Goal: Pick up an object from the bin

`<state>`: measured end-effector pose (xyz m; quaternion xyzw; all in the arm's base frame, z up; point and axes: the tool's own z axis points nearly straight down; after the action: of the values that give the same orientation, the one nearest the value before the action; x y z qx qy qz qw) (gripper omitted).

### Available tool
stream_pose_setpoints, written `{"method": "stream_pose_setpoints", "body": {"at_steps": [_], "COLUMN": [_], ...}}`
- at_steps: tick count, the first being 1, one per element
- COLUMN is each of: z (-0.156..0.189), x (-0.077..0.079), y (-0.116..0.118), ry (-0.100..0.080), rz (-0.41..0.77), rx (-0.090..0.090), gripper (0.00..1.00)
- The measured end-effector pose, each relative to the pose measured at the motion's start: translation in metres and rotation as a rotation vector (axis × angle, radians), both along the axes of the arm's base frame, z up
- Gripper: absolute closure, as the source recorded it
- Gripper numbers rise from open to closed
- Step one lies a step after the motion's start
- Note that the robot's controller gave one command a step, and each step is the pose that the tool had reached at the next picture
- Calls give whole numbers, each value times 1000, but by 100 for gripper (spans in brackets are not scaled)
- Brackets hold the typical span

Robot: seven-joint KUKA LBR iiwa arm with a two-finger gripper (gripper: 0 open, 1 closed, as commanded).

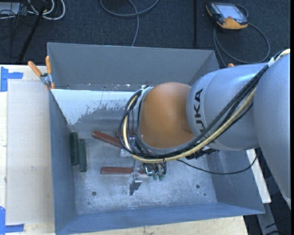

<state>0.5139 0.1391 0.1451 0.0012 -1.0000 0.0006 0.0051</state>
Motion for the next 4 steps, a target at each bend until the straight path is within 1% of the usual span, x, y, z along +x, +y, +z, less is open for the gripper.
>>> {"method": "stream_pose_setpoints", "body": {"at_steps": [1,2,3,4], "z": [4,-57,-75,-72], "x": [2,25,34,29], "y": [-1,-21,-26,-24], "ry": [-8,-14,-7,-19], "rz": [-3,-67,-138,-169], "rx": [1,3,6,5], "gripper": [0,0,0,0]}}
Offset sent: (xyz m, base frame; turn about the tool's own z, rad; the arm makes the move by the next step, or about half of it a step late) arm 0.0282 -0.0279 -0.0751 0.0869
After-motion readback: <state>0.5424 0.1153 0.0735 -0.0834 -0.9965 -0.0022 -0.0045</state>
